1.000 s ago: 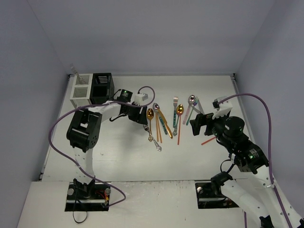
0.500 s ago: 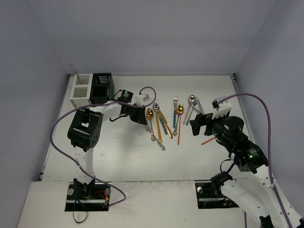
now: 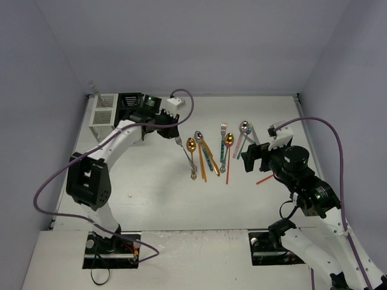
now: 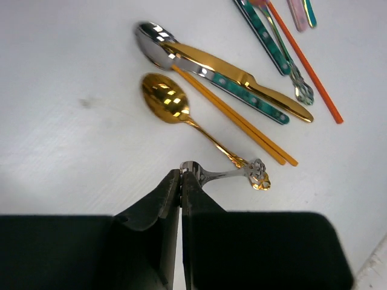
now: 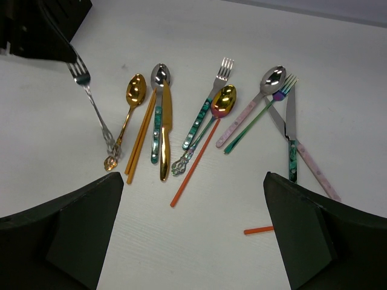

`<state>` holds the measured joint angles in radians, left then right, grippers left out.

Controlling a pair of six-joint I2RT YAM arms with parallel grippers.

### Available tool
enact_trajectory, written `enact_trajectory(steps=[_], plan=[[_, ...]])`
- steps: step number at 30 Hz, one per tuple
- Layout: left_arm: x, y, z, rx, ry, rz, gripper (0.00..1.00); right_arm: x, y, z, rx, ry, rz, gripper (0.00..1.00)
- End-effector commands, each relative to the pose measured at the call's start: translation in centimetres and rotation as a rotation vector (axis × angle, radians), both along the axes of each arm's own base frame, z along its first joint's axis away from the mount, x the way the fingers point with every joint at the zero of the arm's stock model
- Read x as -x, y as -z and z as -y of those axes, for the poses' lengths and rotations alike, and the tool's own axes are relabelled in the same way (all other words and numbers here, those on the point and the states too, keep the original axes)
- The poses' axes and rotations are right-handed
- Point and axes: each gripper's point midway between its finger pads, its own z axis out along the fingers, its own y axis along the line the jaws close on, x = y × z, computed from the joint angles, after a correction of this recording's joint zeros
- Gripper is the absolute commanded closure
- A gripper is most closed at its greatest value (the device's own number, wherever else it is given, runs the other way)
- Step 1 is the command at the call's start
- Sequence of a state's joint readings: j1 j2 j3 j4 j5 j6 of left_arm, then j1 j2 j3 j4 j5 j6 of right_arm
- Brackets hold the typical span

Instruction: Sort the eating utensils into containers

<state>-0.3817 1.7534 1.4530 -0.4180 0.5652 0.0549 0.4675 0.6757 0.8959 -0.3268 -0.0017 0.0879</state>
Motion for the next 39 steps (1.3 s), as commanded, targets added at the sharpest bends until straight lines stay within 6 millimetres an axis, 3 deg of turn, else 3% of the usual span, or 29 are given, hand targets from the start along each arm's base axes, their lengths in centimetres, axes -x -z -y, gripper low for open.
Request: enact_trajectory(steps=[1, 5, 9, 15, 17, 19, 25, 27, 35, 39], plan=[[-2.0, -10.8, -5.3, -0.084, -0.147, 0.292, 1.0, -0.7, -3.4, -0.6, -0.013, -0.026, 0.09, 0.0], [-3.3, -17.9, -10.4, -0.13, -0.291, 0.46, 1.0, -0.9, -3.8, -0.6, 0.002, -0.029, 0.1, 0.0], [-4.4, -22.6, -16.1, -0.18, -0.433, 0.553, 1.0, -1.3, -3.9, -0.7, 0.018, -0.034, 0.101, 0.0], [-5.9, -27.7, -24.0, -0.286, -0.662, 0.651, 1.0, -1.8, -3.6, -0.9, 0.037, -0.037, 0.089, 0.0], [-6.7, -28.1, -27.3, -0.32, -0.753, 0.654, 1.0, -1.9, -3.5, -0.9, 0.04, -0.034, 0.085, 0.0], [-7.1, -28.9, -29.1, -0.342, -0.803, 0.671, 1.0, -1.9, -3.3, -0.9, 0.042, -0.033, 0.081, 0.0], [-10.4, -27.1, -34.3, -0.388, -0.89, 0.631, 1.0, -2.3, -3.3, -1.1, 0.047, -0.033, 0.071, 0.0], [-11.4, -26.1, -35.1, -0.392, -0.893, 0.613, 1.0, -2.4, -3.5, -1.1, 0.047, -0.033, 0.072, 0.0], [-15.7, -20.9, -36.2, -0.416, -0.867, 0.535, 1.0, -3.4, -2.7, -1.0, 0.071, -0.007, 0.042, 0.0], [-17.4, -19.4, -36.3, -0.399, -0.866, 0.529, 1.0, -3.7, -2.1, -1.2, 0.074, -0.003, 0.021, 0.0]])
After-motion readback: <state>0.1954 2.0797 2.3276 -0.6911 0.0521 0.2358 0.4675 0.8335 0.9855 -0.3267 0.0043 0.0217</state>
